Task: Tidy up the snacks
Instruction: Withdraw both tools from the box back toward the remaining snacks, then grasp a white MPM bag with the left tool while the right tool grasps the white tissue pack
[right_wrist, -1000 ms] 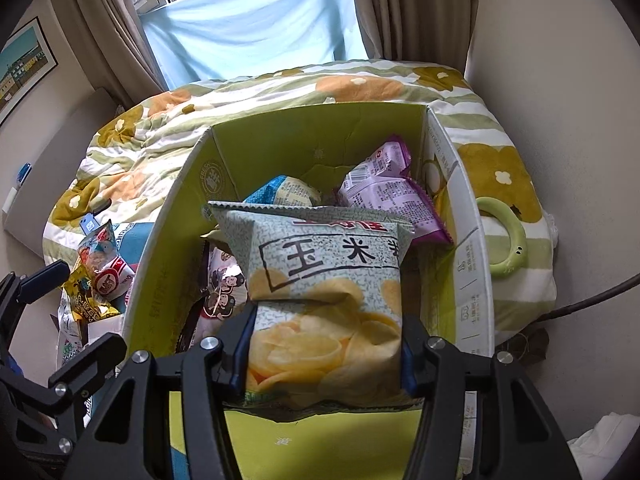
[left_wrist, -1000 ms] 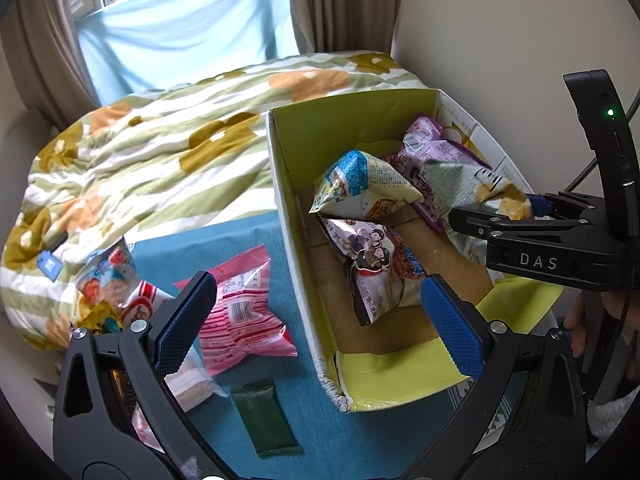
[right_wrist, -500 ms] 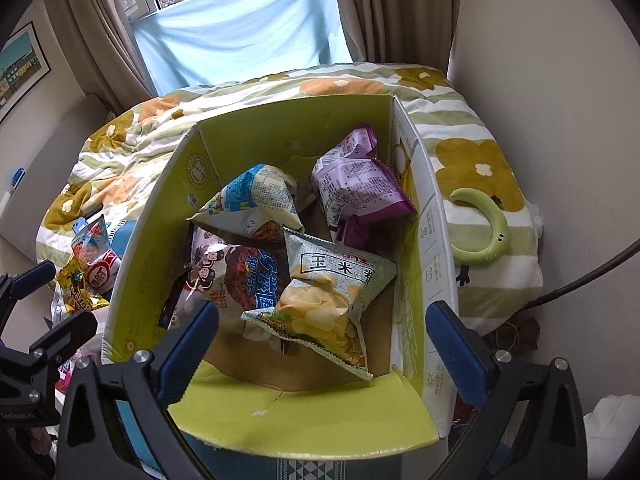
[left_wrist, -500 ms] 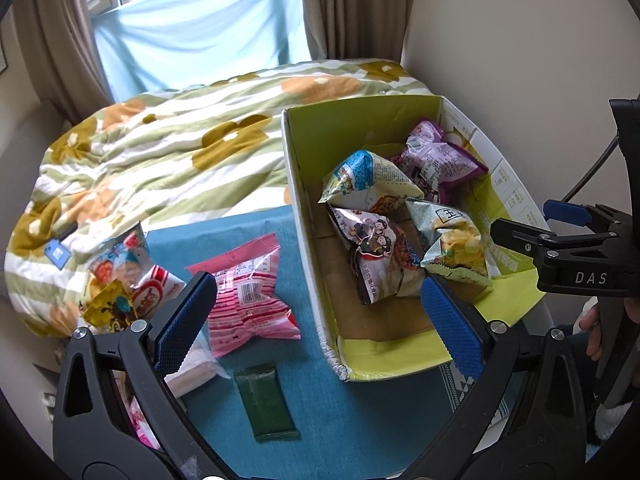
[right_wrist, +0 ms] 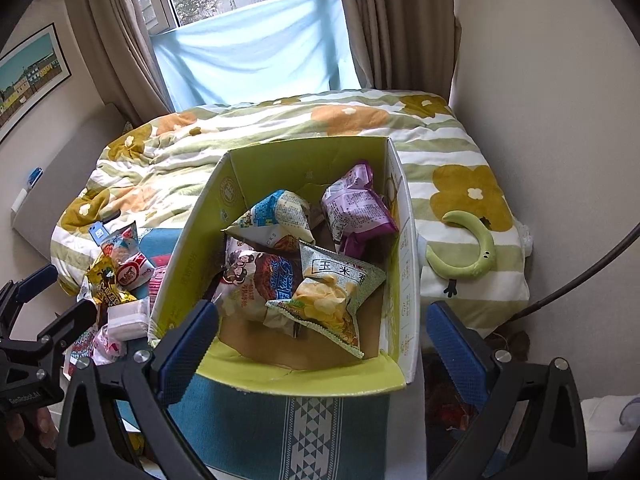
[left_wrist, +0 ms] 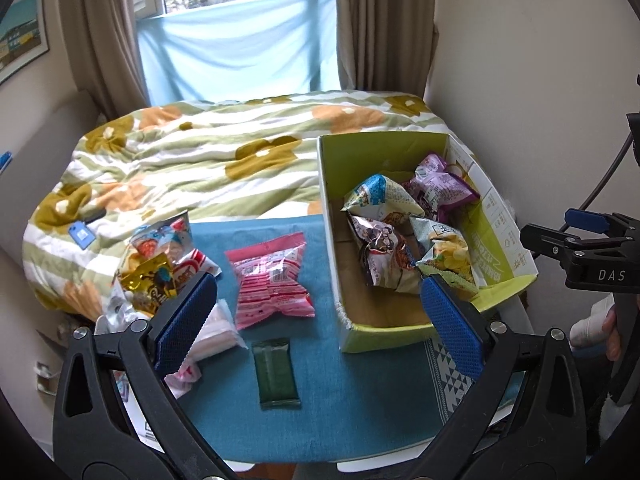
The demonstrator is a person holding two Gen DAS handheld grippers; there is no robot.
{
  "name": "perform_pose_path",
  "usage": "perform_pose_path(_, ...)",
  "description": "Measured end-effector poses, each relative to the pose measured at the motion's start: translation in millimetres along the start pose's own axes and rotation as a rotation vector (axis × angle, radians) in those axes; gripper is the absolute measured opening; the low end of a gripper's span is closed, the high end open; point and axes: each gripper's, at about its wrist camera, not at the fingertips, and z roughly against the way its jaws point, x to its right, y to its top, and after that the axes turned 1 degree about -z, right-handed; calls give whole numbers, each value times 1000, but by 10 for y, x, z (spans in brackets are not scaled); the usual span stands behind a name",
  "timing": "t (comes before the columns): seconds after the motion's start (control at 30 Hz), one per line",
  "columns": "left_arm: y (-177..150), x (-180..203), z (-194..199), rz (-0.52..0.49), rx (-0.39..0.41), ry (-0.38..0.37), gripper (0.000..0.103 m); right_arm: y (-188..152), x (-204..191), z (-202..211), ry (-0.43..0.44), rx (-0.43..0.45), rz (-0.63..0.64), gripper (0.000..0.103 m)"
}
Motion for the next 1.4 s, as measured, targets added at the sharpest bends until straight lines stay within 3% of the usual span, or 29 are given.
perform_pose_path(0.33,-298,-480,462,67,46,86,101,-193,-260,289,54,44,33,103)
perform_pose_path(0.57,-455,-978,581,98,67,42,101,-357,-638,509,38,127,34,103)
perform_pose_path(0.87,-677,-1846,675,30,57,12,101,-545,-1369,516,36,168,-32,103)
perform_pose_path(1.17,-827,-2634,519,-60,53,-38,101,-631,-2213,328,24,170,-44,103)
perform_pose_path(1.4,-894,-3032,47,-150,-10,-135,101,-727,-2682,72,7,148,-84,103)
